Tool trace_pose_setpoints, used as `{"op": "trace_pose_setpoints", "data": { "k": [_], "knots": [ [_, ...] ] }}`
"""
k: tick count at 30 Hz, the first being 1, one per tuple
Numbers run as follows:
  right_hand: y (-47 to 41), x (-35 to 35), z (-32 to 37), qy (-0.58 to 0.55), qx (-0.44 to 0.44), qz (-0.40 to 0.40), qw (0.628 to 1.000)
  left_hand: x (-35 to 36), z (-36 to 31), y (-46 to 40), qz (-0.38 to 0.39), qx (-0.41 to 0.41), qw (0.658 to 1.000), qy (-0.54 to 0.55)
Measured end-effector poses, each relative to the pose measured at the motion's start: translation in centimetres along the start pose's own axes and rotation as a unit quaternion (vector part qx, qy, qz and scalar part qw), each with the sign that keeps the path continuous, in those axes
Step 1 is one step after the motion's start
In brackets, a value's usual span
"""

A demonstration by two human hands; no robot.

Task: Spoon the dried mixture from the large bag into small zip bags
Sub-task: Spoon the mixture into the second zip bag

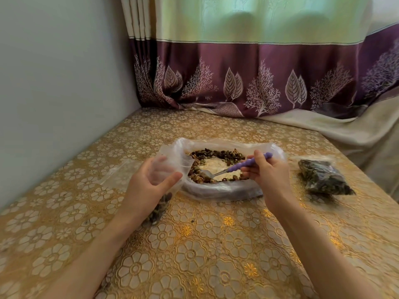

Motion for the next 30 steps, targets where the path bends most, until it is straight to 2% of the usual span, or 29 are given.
{"op": "trace_pose_setpoints", "data": {
  "k": [4, 16, 24, 30],
  "knots": [
    [0.3, 0.6, -0.2, -0.029, 0.019, 0.009, 0.999, 0.0, -0.1, 0.0, 0.002, 0.001, 1.0, 0.006],
    [0.3, -0.4, 0.7, -0.103, 0.009, -0.068, 0.992, 0.0, -0.2, 0.1, 0.009, 0.003, 1.0, 0.001],
    [0.9, 0.6, 3.8, -0.164, -0.051, -0.059, 0.983, 0.1, 0.0, 0.0, 0.024, 0.005, 1.0, -0.011],
    [2.4, 2.8, 5.2, -0.17, -0.075, 0.016, 0.982, 0.3, -0.2, 0.1, 0.039, -0.013, 0.999, 0.018]
  ]
}}
Point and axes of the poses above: each hand's wrist, its own y-axis away from the middle knuckle, its own x-axis out of the palm, z = x × y, the point moved 4 cm from there along -y, towards the middle knuckle, and after that the axes turned 12 degrees about -x, right-handed, at the moved point
